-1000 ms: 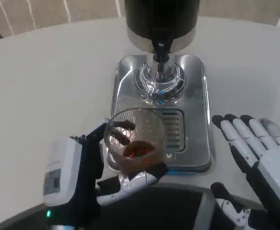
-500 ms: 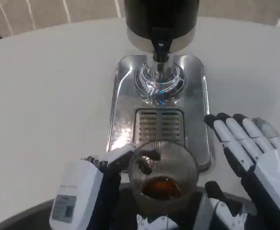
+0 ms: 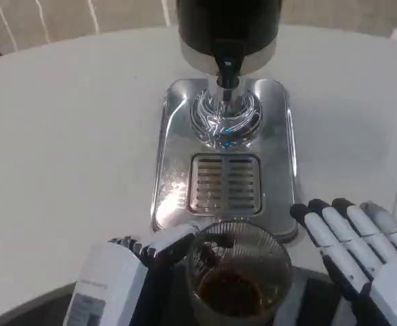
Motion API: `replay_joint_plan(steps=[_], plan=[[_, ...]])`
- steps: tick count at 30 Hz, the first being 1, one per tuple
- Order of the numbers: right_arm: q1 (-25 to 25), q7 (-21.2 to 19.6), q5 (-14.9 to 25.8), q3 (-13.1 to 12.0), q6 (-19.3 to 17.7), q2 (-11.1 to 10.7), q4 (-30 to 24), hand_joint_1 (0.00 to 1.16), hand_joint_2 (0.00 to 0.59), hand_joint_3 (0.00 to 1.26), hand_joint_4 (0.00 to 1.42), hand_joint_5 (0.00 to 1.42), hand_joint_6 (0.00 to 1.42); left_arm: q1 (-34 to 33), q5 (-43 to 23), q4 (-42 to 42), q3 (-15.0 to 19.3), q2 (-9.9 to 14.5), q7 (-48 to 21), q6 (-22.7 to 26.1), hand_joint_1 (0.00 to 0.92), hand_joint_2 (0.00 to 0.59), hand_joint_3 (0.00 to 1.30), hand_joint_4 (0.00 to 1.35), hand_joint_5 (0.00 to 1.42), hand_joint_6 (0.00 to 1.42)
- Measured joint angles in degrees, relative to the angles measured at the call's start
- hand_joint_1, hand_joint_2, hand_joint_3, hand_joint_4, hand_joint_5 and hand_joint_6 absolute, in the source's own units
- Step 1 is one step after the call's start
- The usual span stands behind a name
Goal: Grasp the cup under the faucet to collect the drink, then remove the cup.
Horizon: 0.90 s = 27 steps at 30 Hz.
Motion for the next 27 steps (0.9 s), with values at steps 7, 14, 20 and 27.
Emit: replay_joint_plan(steps=[7,14,20,27], plan=[[6.77,-2.63,-0.49,-1.08,-3.61,2.42,-1.95,0.27,0.586,0.00,0.00,0.00,0.00,0.28,-0.23,-0.28,0.35,-0.10,-0.45,-0.09,0.669,0.080,1.12,1.25,1.39,1.42],[11.84,-4.49,-1.78,-2.03,-6.81,5.96,-3.66,0.26,0.586,0.00,0.00,0.00,0.00,-0.18,-0.46,-0.13,0.72,-1.26,-0.51,-0.09,0.669,0.080,1.12,1.25,1.39,1.42],[11.62,-4.10,-2.79,-1.38,-7.25,7.38,-5.27,0.25,0.586,0.00,0.00,0.00,0.00,-1.26,-0.87,1.51,0.78,-2.03,-0.51,-0.12,0.669,0.080,1.12,1.25,1.39,1.42],[9.12,-2.91,-2.80,-1.08,-7.22,7.49,-5.06,0.24,0.586,0.00,0.00,0.00,0.00,-2.43,-2.47,2.62,0.93,-2.13,-0.51,-0.36,0.669,0.080,1.12,1.24,1.39,1.42]])
